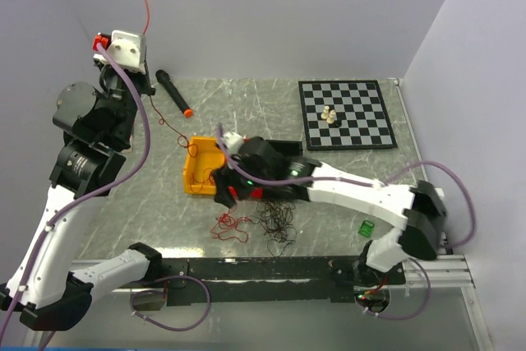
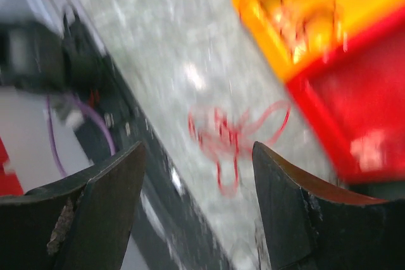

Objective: Untangle the cables

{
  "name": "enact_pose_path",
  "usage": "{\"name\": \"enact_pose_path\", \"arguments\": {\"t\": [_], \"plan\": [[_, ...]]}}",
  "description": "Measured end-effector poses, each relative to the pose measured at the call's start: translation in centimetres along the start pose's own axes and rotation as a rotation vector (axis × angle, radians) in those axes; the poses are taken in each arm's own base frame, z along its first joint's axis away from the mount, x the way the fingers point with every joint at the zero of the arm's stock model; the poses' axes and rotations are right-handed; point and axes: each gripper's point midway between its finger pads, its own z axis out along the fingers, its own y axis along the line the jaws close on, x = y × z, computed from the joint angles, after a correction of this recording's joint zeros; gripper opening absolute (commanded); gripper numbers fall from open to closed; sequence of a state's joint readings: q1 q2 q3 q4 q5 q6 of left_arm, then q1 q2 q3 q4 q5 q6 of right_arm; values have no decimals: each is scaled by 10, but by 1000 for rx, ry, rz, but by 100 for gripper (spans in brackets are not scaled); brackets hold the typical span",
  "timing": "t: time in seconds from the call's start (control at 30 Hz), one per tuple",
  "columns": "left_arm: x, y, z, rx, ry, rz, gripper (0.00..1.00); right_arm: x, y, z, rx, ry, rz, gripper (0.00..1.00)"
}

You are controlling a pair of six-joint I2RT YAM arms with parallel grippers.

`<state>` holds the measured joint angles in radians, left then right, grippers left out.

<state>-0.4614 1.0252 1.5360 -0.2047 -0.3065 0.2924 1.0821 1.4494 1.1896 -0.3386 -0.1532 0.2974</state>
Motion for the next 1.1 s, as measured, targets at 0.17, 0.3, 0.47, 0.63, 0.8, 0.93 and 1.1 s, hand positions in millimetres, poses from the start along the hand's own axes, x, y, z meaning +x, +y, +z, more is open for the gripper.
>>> {"name": "enact_pose_path", "arguments": {"t": [0.17, 0.3, 0.47, 0.63, 0.8, 0.93, 1.1], "plan": [[9, 15, -5, -90, 16, -1, 7, -32, -2, 54, 29, -19, 8, 74], [9, 29, -12, -164, 6, 9, 7, -17, -18, 92, 89, 46, 30, 74], [-4, 46, -22, -226, -27, 9, 8, -25, -32, 129, 163, 64, 45, 73], [-8, 52, -32, -241, -47, 9, 8, -42, -44, 146, 229, 36, 82, 68], [-7, 53, -35, -243, -48, 20, 8, -52, -67, 158, 312, 32, 122, 67], [-6, 54, -35, -245, -46, 30, 8, -53, -83, 170, 363, 46, 134, 68], [-7, 54, -36, -245, -48, 30, 8, -31, -96, 180, 417, 114, 141, 68]]}}
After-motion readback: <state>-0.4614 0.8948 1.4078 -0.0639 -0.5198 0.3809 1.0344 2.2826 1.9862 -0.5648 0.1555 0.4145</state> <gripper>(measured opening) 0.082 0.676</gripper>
